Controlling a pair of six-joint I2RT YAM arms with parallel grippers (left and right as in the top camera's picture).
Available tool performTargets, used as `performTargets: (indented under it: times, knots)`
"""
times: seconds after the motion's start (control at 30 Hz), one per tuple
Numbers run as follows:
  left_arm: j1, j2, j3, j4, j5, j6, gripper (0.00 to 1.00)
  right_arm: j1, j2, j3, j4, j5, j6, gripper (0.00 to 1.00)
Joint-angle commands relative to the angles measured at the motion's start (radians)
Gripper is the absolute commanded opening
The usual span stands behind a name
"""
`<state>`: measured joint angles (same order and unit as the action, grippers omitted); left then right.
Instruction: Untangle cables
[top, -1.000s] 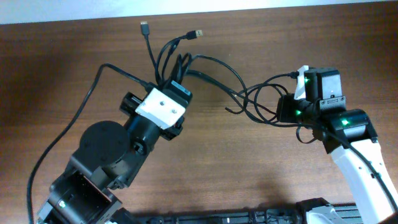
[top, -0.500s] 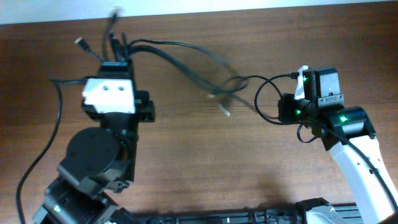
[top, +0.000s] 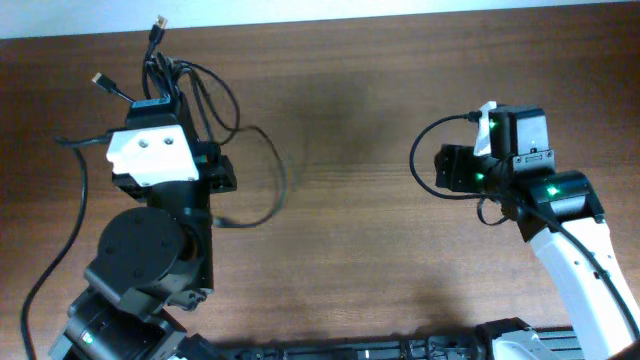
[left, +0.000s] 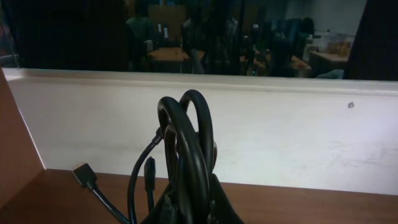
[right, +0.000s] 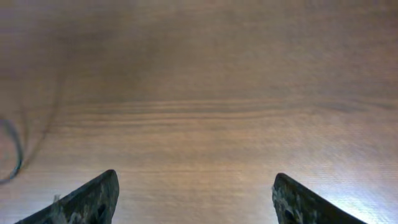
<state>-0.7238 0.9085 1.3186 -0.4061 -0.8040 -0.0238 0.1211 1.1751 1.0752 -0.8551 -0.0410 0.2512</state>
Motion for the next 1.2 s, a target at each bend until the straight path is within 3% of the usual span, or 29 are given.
performTargets:
  times: [0.0,0.07,0.27,0.53,0.67,0.77,0.87,1.0,1.17]
  knots:
    - [0.005,0.0,0.032,0.004,0.155,0.067,0.0,-0.005,-0.044,-0.009,0.043,-0.098,-0.016,0.78]
    - [0.005,0.016,0.032,-0.009,0.279,0.159,0.0,-0.005,-0.072,-0.009,0.065,-0.14,-0.045,0.78]
    - [0.005,0.091,0.032,-0.071,0.581,0.278,0.0,-0.005,-0.208,-0.009,0.097,-0.248,-0.148,0.78]
    - [0.005,0.198,0.032,-0.106,1.092,0.457,0.0,-0.004,-0.382,-0.009,0.097,-0.289,-0.192,0.78]
    - [0.005,0.233,0.032,-0.158,1.258,0.537,0.0,-0.004,-0.43,-0.009,0.097,-0.289,-0.195,0.78]
    - [0.005,0.243,0.032,-0.181,1.321,0.586,0.0,-0.004,-0.435,-0.009,0.097,-0.318,-0.201,0.78]
    - [0.005,0.254,0.032,-0.188,1.369,0.605,0.0,-0.004,-0.434,-0.009,0.097,-0.507,-0.311,0.78]
    - [0.005,0.264,0.032,-0.22,1.365,0.645,0.0,-0.004,-0.434,-0.009,0.095,-0.689,-0.439,0.78]
    - [0.007,0.268,0.032,-0.257,1.307,0.669,0.0,-0.004,-0.434,-0.009,0.083,-0.776,-0.51,0.78]
